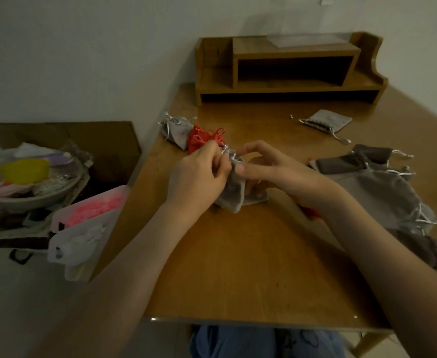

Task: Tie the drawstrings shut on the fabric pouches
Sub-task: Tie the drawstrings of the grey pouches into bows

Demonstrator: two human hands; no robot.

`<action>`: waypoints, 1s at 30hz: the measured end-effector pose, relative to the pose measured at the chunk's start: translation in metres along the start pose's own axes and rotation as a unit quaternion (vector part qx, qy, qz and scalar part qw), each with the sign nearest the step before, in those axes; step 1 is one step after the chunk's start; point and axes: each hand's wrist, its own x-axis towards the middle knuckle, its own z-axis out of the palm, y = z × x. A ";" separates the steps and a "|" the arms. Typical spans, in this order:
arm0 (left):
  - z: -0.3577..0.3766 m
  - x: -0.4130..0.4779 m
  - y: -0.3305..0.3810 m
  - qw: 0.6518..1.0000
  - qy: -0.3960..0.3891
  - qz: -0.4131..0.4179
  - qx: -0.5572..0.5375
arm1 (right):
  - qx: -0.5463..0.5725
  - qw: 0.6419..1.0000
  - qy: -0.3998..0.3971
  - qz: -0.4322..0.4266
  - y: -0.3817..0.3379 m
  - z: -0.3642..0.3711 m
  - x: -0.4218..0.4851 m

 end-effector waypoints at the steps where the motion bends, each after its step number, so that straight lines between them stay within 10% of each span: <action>1: 0.000 0.000 0.000 1.000 -0.002 0.009 0.011 | -0.015 1.000 -0.002 0.006 0.001 0.001 0.001; 12: 0.007 0.003 -0.001 0.997 0.009 -0.044 -0.059 | -0.087 0.994 0.067 0.004 0.008 0.001 0.007; 21: 0.009 0.000 0.007 0.995 -0.057 0.068 -0.056 | -0.408 0.897 0.161 -0.055 0.016 -0.003 0.004; 30: 0.014 0.003 0.027 0.989 -0.095 0.109 0.039 | -0.515 0.854 0.056 0.056 -0.006 -0.027 -0.011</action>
